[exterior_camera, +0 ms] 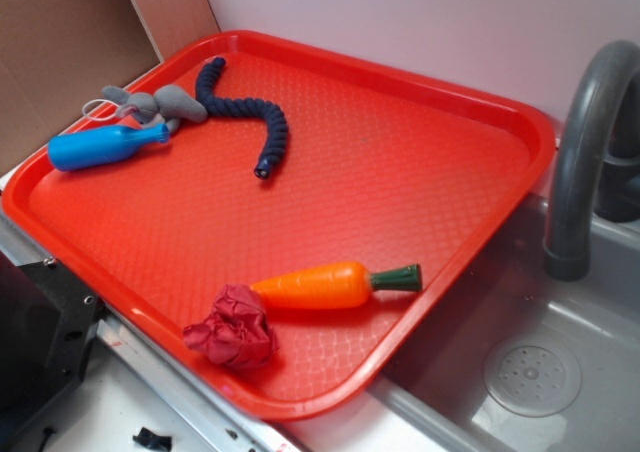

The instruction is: Grab the blue rope.

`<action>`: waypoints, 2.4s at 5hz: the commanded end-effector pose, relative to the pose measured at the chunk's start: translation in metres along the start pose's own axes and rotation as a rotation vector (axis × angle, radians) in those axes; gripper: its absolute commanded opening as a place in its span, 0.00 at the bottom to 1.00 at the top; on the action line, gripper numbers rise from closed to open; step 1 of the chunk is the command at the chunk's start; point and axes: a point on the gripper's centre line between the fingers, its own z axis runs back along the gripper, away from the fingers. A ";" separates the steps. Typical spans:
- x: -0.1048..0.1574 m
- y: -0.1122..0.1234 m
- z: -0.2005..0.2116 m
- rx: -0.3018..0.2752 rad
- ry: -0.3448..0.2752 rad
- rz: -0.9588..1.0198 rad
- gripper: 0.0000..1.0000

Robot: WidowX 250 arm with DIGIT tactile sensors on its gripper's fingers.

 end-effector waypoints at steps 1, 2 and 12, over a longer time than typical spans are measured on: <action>0.000 0.000 0.000 0.000 0.000 0.000 1.00; 0.018 0.003 -0.014 0.012 -0.021 0.216 1.00; 0.141 0.034 -0.244 0.085 -0.003 0.788 0.93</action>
